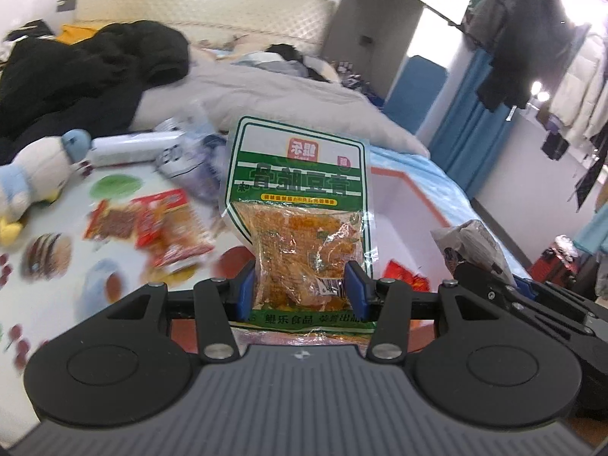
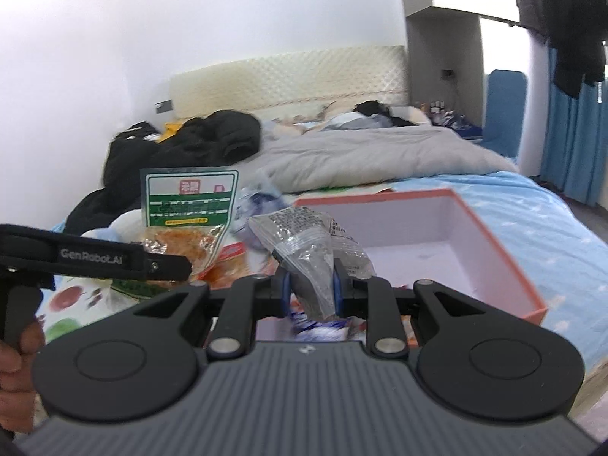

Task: Organize snacks
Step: 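Lift and carry both bags over the pink box with both tools, then open both tools to drop the bags into the pink box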

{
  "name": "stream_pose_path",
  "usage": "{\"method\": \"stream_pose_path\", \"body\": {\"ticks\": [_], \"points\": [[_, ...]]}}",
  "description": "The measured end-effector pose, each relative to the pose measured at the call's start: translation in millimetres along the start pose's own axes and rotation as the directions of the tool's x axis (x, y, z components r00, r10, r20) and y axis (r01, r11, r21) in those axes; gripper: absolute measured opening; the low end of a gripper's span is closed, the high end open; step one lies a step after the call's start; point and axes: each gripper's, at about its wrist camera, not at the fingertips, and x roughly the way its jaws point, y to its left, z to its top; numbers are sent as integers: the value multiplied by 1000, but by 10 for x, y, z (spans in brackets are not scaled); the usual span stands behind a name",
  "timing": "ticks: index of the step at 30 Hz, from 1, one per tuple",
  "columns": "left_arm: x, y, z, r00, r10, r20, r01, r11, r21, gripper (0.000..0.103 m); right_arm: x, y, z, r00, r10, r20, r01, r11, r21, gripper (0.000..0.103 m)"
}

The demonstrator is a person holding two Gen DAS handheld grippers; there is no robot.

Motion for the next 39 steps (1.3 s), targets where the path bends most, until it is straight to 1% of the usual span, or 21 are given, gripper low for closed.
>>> {"method": "stream_pose_path", "body": {"ticks": [5, 8, 10, 12, 13, 15, 17, 19, 20, 22, 24, 25, 27, 29, 32, 34, 35, 36, 38, 39], "points": [[204, -234, 247, 999, -34, -1, 34, 999, 25, 54, 57, -249, 214, 997, -68, 33, 68, 998, -8, 24], [430, -327, 383, 998, -50, -23, 50, 998, 23, 54, 187, -421, 325, 998, -63, 16, 63, 998, 10, 24], [619, -360, 449, 998, -51, -42, 51, 999, -7, 54, 298, -536, 381, 998, -62, -4, 62, 998, 21, 24], [822, -377, 501, 995, -65, -73, 62, 997, -38, 54, 430, -662, 408, 998, -49, -44, 51, 998, 43, 24], [929, -413, 528, 994, -71, -87, 68, 997, -39, 54, 498, -726, 411, 997, -42, -67, 46, 998, 52, 24], [1120, -457, 576, 991, -62, -122, 58, 998, -36, 54, 691, -852, 417, 992, -37, -118, 47, 996, 80, 25], [1300, -509, 620, 987, -56, -152, 51, 998, -37, 55, 850, -931, 396, 985, -47, -164, 59, 996, 68, 25], [1463, -580, 652, 985, -11, -173, 9, 1000, -13, 55, 1031, -1041, 365, 975, -41, -218, 61, 994, 86, 25], [1525, -608, 663, 983, -1, -185, 0, 1000, -3, 55, 1104, -1066, 338, 968, -52, -244, 72, 995, 73, 25], [1690, -598, 674, 972, 2, -236, -4, 1000, -7, 55, 1254, -1111, 274, 955, -72, -287, 91, 995, 51, 25], [1794, -567, 667, 961, -7, -278, 0, 1000, -22, 55, 1351, -1159, 212, 943, -55, -329, 80, 995, 64, 25], [1835, -556, 655, 957, -3, -292, -2, 1000, -19, 55, 1387, -1175, 183, 937, -54, -345, 80, 995, 61, 25], [1865, -532, 647, 954, 8, -300, -13, 1000, -16, 55, 1425, -1181, 130, 928, -69, -365, 89, 995, 38, 26], [1875, -506, 634, 953, 17, -302, -26, 999, -26, 55, 1434, -1205, 111, 926, -78, -369, 99, 994, 38, 26], [1878, -489, 622, 952, 6, -307, -16, 999, -29, 56, 1432, -1255, 87, 925, -77, -372, 106, 993, 56, 26], [1865, -520, 629, 955, 7, -298, -10, 1000, -10, 62, 1446, -1263, 88, 924, -88, -373, 112, 993, 44, 31], [1850, -528, 632, 956, 2, -293, -5, 1000, -8, 68, 1464, -1281, 104, 924, -91, -372, 115, 992, 44, 40], [1829, -530, 635, 957, -3, -290, 0, 1000, -10, 79, 1454, -1290, 109, 924, -93, -371, 119, 992, 49, 55], [1768, -543, 651, 963, -2, -269, 1, 1000, -2, 86, 1427, -1310, 134, 929, -94, -359, 123, 991, 59, 69], [1731, -551, 657, 967, 3, -256, 0, 1000, 11, 87, 1401, -1308, 147, 931, -101, -350, 129, 990, 57, 69]]}}
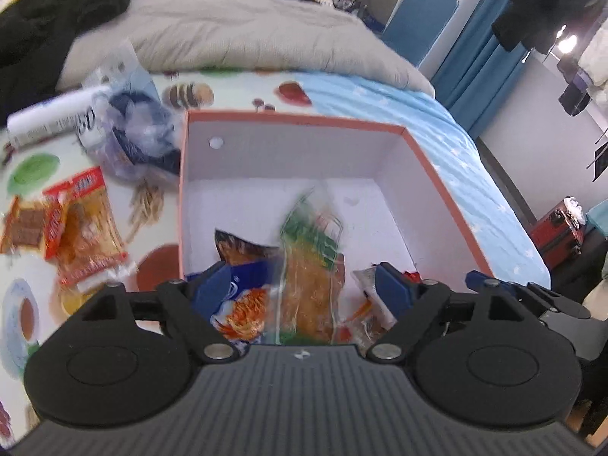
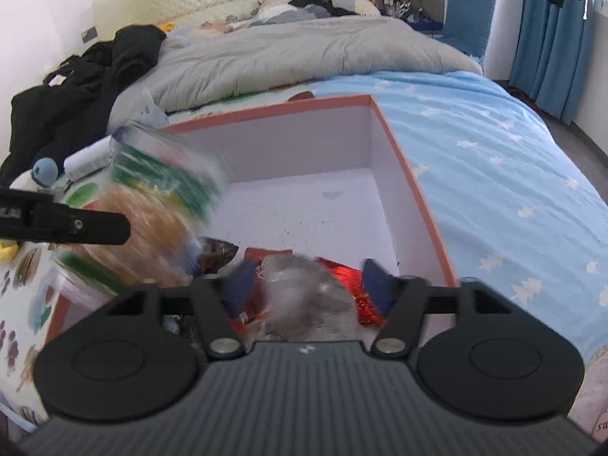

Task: Organize snacks
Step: 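Open both tools to drop the bags into the pink box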

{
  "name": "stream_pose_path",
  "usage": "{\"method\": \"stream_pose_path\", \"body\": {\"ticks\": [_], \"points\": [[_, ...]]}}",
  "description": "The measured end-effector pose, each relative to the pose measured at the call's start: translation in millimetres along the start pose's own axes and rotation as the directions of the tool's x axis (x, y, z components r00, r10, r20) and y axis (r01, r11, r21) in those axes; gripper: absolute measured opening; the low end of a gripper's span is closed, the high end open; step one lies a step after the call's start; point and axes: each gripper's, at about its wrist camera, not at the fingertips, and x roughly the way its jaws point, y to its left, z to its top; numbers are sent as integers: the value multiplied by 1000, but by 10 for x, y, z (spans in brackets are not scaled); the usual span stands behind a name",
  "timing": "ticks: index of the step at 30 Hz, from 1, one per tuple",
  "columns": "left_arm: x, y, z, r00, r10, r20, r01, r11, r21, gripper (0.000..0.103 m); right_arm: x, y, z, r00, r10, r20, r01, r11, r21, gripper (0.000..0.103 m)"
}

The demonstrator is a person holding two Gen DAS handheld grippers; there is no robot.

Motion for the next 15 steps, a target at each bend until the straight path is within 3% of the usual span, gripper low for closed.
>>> {"method": "stream_pose_path", "body": {"ticks": [6, 15], "points": [[-332, -5, -97, 997, -6, 82, 2, 999, 45, 87, -175, -5, -13, 999, 7, 51, -8, 1000, 10, 69], [-893, 25, -379, 974, 3, 226, -34, 991, 133, 87, -564, 126, -197, 987, 36, 158, -38, 999, 5, 69]]}}
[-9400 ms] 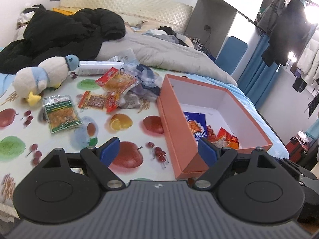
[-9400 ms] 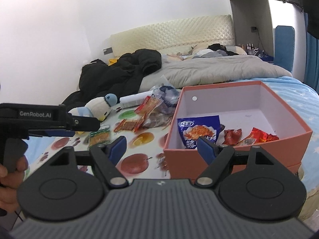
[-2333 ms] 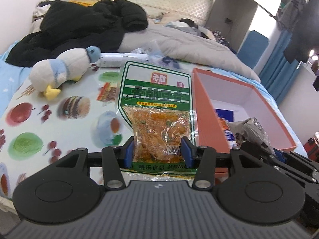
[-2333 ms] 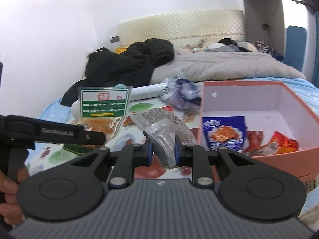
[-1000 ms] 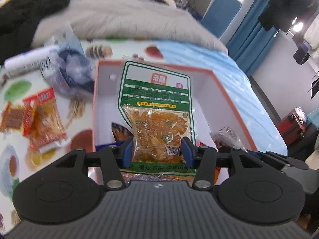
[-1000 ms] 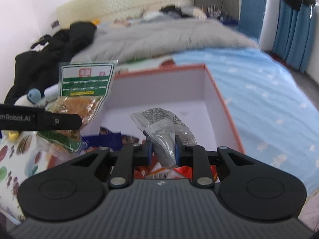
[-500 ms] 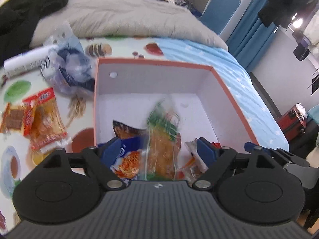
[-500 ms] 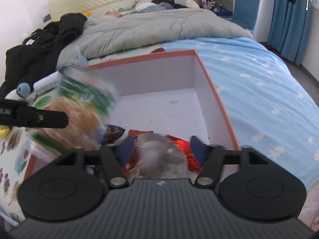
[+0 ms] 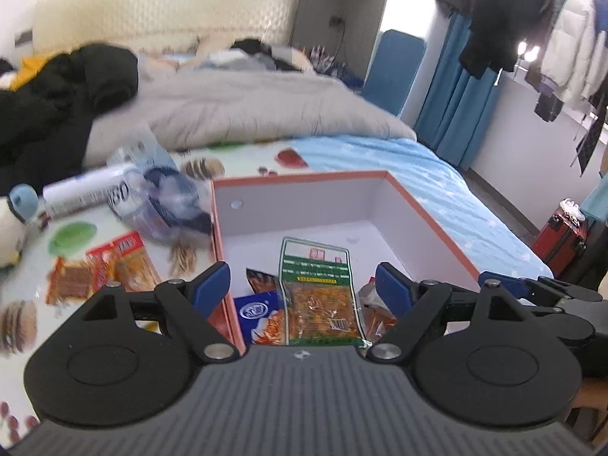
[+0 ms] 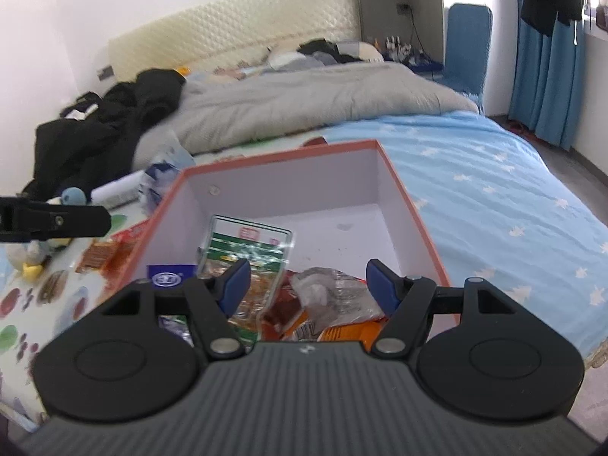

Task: Organize snacks
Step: 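Move both tools back toward the remaining snack packets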

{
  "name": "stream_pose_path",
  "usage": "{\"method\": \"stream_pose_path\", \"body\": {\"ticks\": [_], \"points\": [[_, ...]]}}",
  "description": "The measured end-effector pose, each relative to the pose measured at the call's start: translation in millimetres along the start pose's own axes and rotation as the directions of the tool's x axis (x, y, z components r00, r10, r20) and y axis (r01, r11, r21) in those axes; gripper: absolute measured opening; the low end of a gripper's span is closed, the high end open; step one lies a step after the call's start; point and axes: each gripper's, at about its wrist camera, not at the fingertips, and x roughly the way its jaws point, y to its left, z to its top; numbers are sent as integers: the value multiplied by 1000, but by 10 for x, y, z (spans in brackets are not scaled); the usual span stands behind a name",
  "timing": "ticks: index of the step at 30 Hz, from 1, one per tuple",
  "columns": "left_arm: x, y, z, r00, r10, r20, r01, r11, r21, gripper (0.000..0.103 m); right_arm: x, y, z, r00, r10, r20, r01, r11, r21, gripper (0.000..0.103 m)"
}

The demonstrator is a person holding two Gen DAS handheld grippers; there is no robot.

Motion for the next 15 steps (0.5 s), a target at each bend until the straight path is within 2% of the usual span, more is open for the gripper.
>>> {"method": "stream_pose_path", "body": {"ticks": [8, 15], "points": [[-430, 25, -102, 997, -2, 84, 0, 1000, 31, 87, -328, 163, -80, 996, 29, 80, -29, 1000, 5, 69], [-754, 25, -241, 989, 18, 148, -20, 1000, 10, 87, -602, 340, -161, 987, 61, 146, -58, 998, -21, 69]]}}
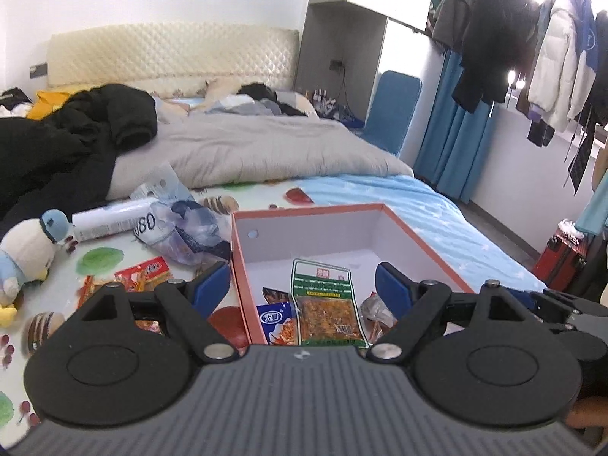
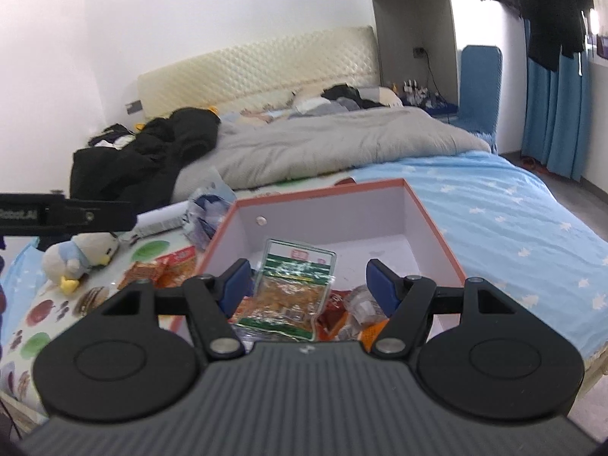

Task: Organize snacks
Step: 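Move both tools back toward the remaining snack packets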

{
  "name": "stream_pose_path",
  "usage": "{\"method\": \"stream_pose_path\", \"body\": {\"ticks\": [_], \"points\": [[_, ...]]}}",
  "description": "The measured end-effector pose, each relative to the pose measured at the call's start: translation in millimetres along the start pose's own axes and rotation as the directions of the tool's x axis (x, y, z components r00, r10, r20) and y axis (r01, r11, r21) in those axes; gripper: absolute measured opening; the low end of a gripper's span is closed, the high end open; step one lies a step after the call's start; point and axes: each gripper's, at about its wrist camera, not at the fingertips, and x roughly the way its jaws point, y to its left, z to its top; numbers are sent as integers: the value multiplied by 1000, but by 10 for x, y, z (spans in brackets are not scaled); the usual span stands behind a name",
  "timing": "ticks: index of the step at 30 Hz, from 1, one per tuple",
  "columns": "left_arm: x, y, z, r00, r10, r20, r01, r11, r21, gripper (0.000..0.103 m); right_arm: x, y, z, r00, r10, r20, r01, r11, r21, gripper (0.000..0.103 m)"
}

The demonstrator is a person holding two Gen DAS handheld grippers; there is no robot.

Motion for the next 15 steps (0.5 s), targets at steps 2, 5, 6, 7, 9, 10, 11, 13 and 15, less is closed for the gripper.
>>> {"method": "stream_pose_path", "body": {"ticks": [2, 5, 6, 7, 9, 10, 11, 13, 15], "points": [[-96, -2, -33, 1000, 3, 16, -3, 1000, 11, 87, -61, 56, -33, 1000, 4, 11, -4, 1000, -6, 69], [-215, 10, -109, 1000, 10, 27, -11, 1000, 24, 87, -141, 121, -110, 1000, 18, 18, -18, 1000, -6, 69], [-250, 19, -140, 1000, 13, 29, -13, 1000, 25, 87, -166, 138, -134, 1000, 22, 20, -22, 1000, -5, 69], [-290, 31, -183, 999, 14, 30, -15, 1000, 28, 87, -189, 148, -157, 1000, 22, 23, -22, 1000, -1, 69], [-353, 54, -259, 999, 22, 32, -23, 999, 30, 87, -223, 171, -197, 999, 24, 25, -24, 1000, 11, 69], [-385, 81, -302, 999, 29, 31, -30, 999, 26, 87, -237, 183, -213, 999, 28, 28, -28, 999, 15, 69], [-396, 107, -324, 999, 37, 28, -38, 999, 20, 87, -253, 197, -230, 999, 33, 30, -34, 999, 17, 69], [-433, 165, -384, 999, 50, 23, -50, 999, 5, 87, -273, 241, -261, 999, 41, 32, -42, 999, 12, 69], [-462, 221, -431, 998, 59, 19, -59, 998, -3, 87, -285, 291, -286, 998, 49, 31, -49, 999, 5, 69]]}}
